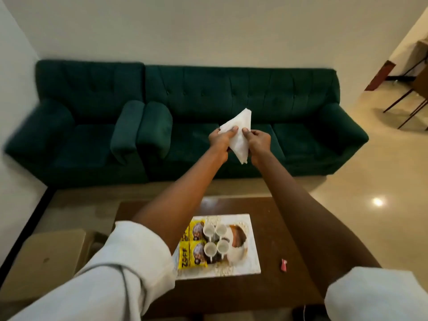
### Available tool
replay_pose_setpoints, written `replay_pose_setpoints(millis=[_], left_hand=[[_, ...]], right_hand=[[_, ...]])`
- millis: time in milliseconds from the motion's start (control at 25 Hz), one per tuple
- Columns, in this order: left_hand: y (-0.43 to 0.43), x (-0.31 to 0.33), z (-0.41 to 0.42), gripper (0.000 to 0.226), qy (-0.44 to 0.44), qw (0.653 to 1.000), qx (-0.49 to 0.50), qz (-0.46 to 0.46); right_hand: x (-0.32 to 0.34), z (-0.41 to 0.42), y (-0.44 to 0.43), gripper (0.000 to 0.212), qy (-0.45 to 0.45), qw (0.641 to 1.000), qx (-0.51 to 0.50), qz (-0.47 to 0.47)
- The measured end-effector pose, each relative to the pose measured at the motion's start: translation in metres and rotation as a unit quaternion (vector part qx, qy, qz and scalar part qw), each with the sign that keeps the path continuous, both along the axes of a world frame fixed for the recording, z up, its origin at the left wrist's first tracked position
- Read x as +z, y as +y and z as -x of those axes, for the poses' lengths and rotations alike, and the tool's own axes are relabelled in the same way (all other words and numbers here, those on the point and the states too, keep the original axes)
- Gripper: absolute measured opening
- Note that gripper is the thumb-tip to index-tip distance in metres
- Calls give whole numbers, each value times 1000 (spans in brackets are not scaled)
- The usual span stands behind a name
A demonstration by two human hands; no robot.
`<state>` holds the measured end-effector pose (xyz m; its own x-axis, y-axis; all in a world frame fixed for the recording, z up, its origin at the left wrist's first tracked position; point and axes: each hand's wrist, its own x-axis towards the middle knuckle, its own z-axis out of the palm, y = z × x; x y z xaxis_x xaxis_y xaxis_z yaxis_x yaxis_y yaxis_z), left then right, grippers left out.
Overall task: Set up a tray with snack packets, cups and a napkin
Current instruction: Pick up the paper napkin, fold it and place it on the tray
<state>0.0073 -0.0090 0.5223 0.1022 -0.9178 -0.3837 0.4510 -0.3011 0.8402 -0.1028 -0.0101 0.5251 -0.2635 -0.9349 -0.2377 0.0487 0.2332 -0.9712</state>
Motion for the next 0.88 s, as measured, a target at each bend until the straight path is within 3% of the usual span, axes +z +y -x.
replay_pose_setpoints(millis=[160,280,440,680,760,880], left_hand=[[-25,-54,11,45,-23,998,-49,-38],[-22,-120,17,52,23,988,-104,-114],[9,-224,24,55,40,973,-90,-210],[106,-374,39,41,-31,936,-62,-345],[131,-409,46,42,-24,934,-60,-352],[146,-440,57,23,-33,937,-64,-341]], right_hand=[[-55,7,-17,26,23,999,0,-30],[-118,22,-9,22,27,995,25,-88],[-217,46,18,32,39,975,102,-191],[-368,72,107,6,12,939,152,-308],[-405,79,129,18,16,939,138,-314],[-447,90,144,39,42,932,132,-334]])
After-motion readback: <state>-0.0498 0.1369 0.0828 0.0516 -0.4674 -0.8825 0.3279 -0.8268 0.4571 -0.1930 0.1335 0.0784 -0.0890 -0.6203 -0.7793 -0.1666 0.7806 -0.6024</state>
